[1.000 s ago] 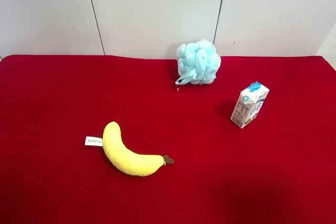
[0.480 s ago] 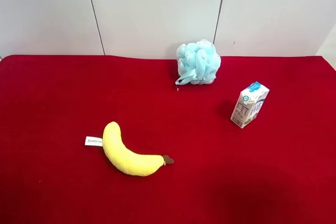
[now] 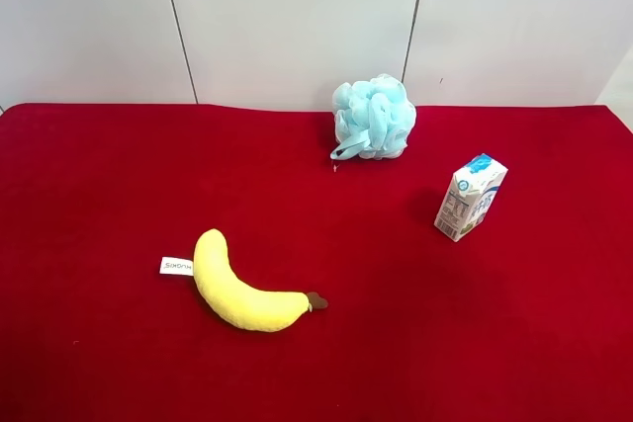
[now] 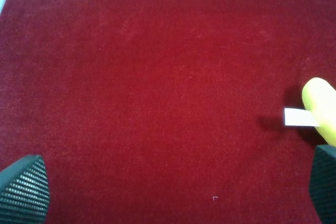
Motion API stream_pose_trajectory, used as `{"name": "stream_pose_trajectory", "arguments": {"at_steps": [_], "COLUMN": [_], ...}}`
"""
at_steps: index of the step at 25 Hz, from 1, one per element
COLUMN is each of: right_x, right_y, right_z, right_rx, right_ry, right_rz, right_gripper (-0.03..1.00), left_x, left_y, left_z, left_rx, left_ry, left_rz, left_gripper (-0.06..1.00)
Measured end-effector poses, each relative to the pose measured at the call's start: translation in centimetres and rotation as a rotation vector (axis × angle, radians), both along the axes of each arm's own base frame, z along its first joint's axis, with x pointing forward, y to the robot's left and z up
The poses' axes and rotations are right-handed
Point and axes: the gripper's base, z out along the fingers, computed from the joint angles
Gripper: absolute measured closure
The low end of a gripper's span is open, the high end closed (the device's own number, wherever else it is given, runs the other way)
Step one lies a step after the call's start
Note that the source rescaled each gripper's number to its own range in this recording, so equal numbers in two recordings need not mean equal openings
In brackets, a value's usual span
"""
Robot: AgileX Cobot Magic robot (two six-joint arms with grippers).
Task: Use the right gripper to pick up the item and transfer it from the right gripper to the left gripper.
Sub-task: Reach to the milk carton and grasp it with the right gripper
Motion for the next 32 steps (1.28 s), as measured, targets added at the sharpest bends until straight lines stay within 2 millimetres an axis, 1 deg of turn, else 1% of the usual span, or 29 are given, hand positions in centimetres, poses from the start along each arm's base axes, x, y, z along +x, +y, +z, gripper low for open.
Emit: {"name": "stream_pose_trajectory", "arguments": {"at_steps": [3, 7, 9, 12, 20, 21, 24, 32], "right_x": [2.9, 6.8, 8.7, 11.4, 17.9, 18.5, 20.2, 22.9], "right_y": [0.0, 0.1, 0.4, 1.6, 5.1, 5.3, 5.6, 6.2], "right_z": [-0.3, -1.3, -1.7, -2.3, -4.5, -4.8, -6.4, -10.9], "right_rx": [-0.032, -0.072, -0.077, -0.088, -0.215, -0.22, -0.23, -0.238], "right_ry": [0.092, 0.212, 0.261, 0.319, 0.442, 0.449, 0.493, 0.551], "right_rz": [0.043, 0.11, 0.137, 0.199, 0.351, 0.356, 0.363, 0.392], "right_gripper": [-0.03, -0.03, -0.03, -0.03, -0.03, -0.03, -0.03, -0.03], "left_x": [0.0, 0.0, 0.0, 0.0, 0.0, 0.0, 0.0, 0.0], "left_y": [0.0, 0.0, 0.0, 0.0, 0.0, 0.0, 0.0, 0.0], "left_z": [0.0, 0.0, 0.0, 0.0, 0.0, 0.0, 0.0, 0.0], "left_rx": [0.0, 0.0, 0.0, 0.0, 0.0, 0.0, 0.0, 0.0], "left_ry": [0.0, 0.0, 0.0, 0.0, 0.0, 0.0, 0.0, 0.0], "left_rz": [0.0, 0.0, 0.0, 0.0, 0.0, 0.0, 0.0, 0.0], "left_gripper": [-0.06, -0.06, -0.06, -0.06, -0.06, -0.06, -0.06, -0.06]}}
